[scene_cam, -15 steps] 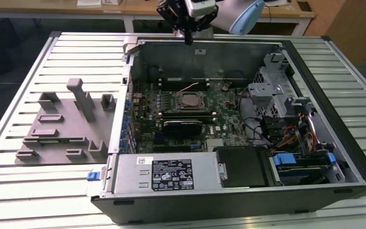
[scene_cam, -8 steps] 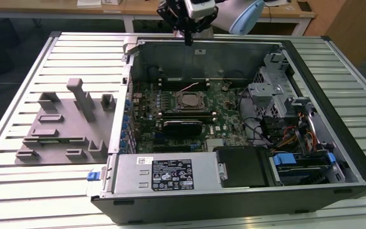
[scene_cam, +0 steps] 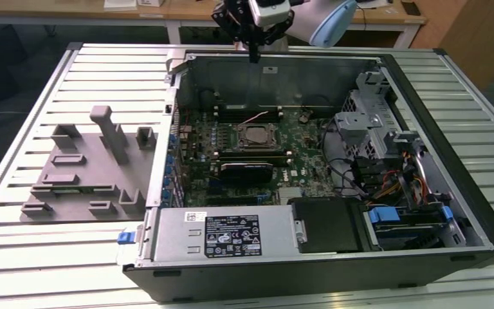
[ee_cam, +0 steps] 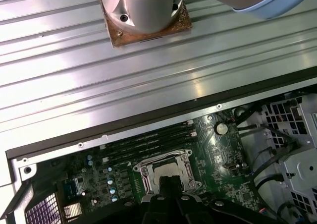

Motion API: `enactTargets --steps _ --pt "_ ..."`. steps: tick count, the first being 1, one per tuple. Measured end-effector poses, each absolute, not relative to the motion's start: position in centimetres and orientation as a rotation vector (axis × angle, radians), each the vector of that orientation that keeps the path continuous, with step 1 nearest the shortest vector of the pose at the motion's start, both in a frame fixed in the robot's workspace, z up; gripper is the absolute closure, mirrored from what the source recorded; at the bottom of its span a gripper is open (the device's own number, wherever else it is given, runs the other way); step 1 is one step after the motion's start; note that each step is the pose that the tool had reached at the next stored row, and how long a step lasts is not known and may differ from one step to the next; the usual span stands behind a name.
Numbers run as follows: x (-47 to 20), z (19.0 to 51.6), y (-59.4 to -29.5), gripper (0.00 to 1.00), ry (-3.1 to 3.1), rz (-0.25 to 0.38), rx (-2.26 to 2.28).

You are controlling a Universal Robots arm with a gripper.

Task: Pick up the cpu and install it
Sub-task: 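Install the first cpu locking lever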

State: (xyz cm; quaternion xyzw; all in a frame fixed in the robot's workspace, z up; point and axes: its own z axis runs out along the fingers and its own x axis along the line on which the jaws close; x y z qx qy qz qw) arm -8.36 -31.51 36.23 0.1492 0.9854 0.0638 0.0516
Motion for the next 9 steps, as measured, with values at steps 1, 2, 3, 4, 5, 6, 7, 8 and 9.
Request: enactTargets --steps 1,2,3,4,5,6,7,8,9 --pt "-8.36 36.21 -31.51 0.89 2.998 0.194 0.454" --pt "-8.36 36.19 -31.51 0.89 2.998 0.194 0.454" --pt "-8.36 36.16 -31.51 0.89 2.998 0.194 0.454" --pt "-8.36 36.14 -31.51 0.89 2.998 0.194 0.454" --pt "-8.36 36.12 -31.51 0.89 2.998 0.194 0.454" --pt "-8.36 36.09 -31.51 0.89 2.998 0.194 0.454" --pt "-8.36 36.02 -31.51 0.89 2.998 0.194 0.454" --pt "-8.36 36.00 -31.51 0.89 2.998 0.194 0.454" --pt "-8.36 35.98 -31.51 0.89 2.998 0.194 0.454"
